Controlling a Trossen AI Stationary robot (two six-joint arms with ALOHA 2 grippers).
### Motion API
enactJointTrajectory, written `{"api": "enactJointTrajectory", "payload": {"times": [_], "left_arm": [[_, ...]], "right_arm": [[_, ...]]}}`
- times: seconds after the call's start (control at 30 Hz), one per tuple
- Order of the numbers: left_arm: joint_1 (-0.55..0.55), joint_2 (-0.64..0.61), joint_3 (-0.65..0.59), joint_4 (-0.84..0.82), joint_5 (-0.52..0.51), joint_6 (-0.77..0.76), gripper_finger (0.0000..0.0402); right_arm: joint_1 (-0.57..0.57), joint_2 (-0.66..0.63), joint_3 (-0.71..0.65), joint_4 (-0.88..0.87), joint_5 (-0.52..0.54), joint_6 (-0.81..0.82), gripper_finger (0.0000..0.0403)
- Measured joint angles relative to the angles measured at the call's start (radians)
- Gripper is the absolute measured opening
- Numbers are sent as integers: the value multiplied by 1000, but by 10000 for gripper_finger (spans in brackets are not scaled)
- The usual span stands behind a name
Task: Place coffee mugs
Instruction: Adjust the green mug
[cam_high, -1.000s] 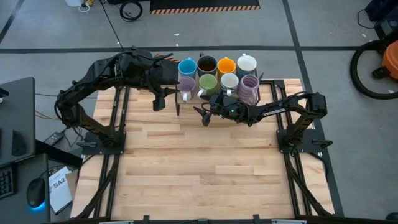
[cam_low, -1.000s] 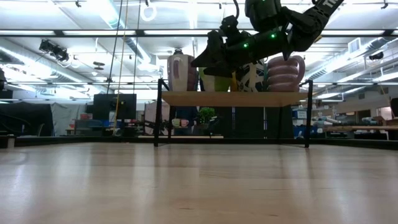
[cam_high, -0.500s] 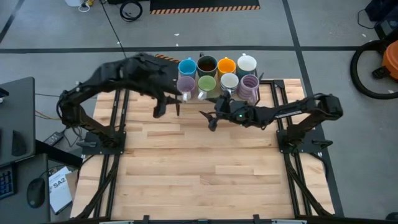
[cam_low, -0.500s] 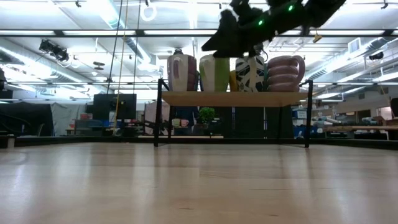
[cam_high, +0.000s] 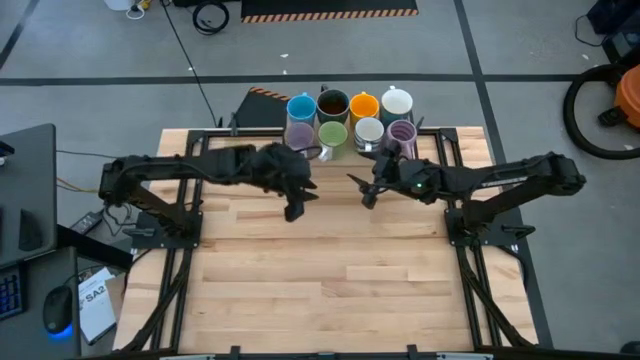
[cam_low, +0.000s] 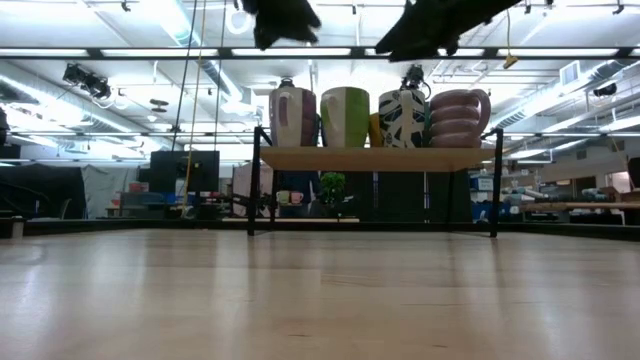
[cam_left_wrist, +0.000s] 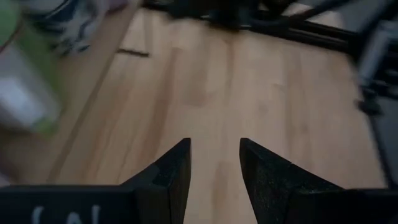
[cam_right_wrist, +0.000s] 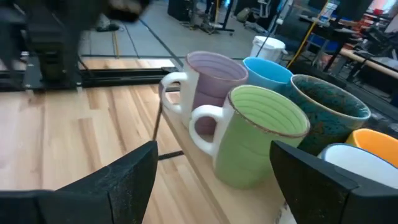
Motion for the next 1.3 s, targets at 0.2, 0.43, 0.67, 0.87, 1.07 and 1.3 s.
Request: {"api": "enactJointTrajectory", "payload": {"times": [0.2,0.43,0.67,0.87,1.07,1.3], "left_arm": [[-47,-1,-142,196,-254,-119,142],[-105,3,-247,400,-406,-217,155],[-220,32,-277,534,-767,-289,177],[-328,141,-275,689,-1019,-291,178],[-344,223,-276,773,-928,-538,178],[-305,264,-272,797,-982,-566,178]], "right_arm": [[33,-22,0,-81,14,-2,315],[84,-37,0,-88,95,-23,315],[99,-42,0,-94,99,5,315],[113,-66,0,-116,98,51,315],[122,-110,0,-120,98,55,315],[110,-130,0,-118,37,22,315]]}}
